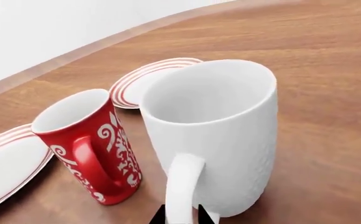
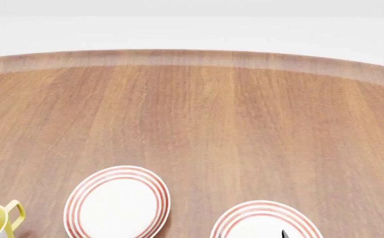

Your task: Put the white mug on the left plate.

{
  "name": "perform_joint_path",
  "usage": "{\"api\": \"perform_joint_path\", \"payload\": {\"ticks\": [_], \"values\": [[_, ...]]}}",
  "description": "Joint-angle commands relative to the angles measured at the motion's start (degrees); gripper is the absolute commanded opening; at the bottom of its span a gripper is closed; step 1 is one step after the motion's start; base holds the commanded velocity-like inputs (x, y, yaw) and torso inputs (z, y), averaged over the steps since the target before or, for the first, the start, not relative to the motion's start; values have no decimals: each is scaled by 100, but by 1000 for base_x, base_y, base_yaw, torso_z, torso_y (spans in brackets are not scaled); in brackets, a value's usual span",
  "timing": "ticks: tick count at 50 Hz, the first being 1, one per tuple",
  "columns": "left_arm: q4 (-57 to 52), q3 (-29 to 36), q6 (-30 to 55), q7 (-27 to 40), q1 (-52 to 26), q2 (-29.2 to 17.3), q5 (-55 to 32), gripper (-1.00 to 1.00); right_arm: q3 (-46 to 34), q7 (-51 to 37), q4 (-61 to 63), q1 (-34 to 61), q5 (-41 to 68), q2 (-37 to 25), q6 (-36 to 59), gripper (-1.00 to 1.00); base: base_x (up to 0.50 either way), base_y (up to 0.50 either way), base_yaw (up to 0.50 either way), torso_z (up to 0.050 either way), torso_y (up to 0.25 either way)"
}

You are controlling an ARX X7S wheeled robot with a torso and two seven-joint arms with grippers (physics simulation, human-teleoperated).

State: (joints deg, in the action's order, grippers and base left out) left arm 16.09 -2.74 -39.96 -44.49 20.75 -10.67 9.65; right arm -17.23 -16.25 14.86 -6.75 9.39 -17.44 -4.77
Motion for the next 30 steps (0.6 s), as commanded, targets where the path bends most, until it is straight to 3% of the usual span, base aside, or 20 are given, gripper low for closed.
{"api": "perform_joint_path", "payload": {"ticks": [1, 30], "values": [[-417, -14, -154, 88, 396, -43, -245, -100, -8, -20, 26, -11, 28, -25, -15, 100, 0, 0, 0, 0, 0], [-128, -76, -1391, 559, 1183, -140, -354, -100, -68, -98, 74, -33, 12, -65, -26, 100, 0, 0, 0, 0, 0]]}}
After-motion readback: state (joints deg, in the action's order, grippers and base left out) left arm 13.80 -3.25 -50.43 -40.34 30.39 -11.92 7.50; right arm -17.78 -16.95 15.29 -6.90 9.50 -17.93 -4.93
